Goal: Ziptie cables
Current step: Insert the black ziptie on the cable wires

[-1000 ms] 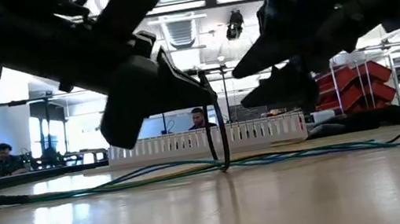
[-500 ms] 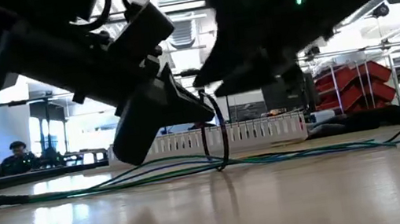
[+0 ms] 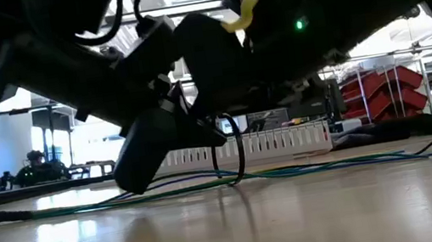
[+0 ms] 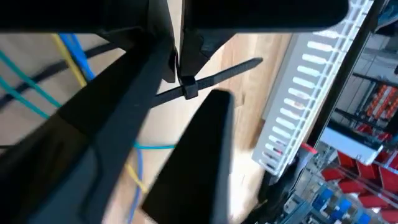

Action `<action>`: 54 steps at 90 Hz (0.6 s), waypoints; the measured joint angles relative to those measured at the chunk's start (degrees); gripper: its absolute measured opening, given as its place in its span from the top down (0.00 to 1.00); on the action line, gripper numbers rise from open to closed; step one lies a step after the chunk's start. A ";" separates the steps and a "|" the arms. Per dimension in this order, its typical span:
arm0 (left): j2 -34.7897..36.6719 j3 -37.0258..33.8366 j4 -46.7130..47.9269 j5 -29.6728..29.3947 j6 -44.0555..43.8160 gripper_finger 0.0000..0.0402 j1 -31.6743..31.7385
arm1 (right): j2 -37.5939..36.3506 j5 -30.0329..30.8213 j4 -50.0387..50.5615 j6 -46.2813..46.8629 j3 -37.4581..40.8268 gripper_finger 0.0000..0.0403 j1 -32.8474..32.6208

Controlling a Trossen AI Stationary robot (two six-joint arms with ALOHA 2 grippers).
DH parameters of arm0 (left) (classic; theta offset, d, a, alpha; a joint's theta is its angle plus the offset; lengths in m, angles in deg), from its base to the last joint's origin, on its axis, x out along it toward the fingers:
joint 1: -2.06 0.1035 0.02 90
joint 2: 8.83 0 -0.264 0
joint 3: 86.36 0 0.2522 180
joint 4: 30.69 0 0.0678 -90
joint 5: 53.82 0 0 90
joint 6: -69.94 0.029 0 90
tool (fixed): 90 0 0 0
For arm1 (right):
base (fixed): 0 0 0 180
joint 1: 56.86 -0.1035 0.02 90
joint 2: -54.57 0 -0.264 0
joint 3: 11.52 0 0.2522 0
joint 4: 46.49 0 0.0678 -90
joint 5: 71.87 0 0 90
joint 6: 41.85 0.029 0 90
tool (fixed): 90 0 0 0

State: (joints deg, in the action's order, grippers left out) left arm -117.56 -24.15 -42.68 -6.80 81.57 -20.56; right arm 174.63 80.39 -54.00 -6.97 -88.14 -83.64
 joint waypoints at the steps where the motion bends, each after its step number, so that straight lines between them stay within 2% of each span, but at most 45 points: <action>1: 0.00 0.01 0.00 0.00 -0.16 1.00 -0.03 | 0.08 0.33 0.04 0.19 -0.02 0.58 -0.12; 24: 0.07 0.12 -1.27 0.00 -0.65 1.00 -0.21 | 0.91 5.08 0.98 1.12 0.33 0.72 -1.36; 54: 0.07 0.12 -1.79 0.14 2.41 1.00 -0.25 | -0.09 3.82 0.73 -1.20 0.39 0.81 -1.32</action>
State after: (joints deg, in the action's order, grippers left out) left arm -117.49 -24.02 -44.48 -6.66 83.98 -20.81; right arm 174.54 84.22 -53.28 -8.17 -87.76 -84.96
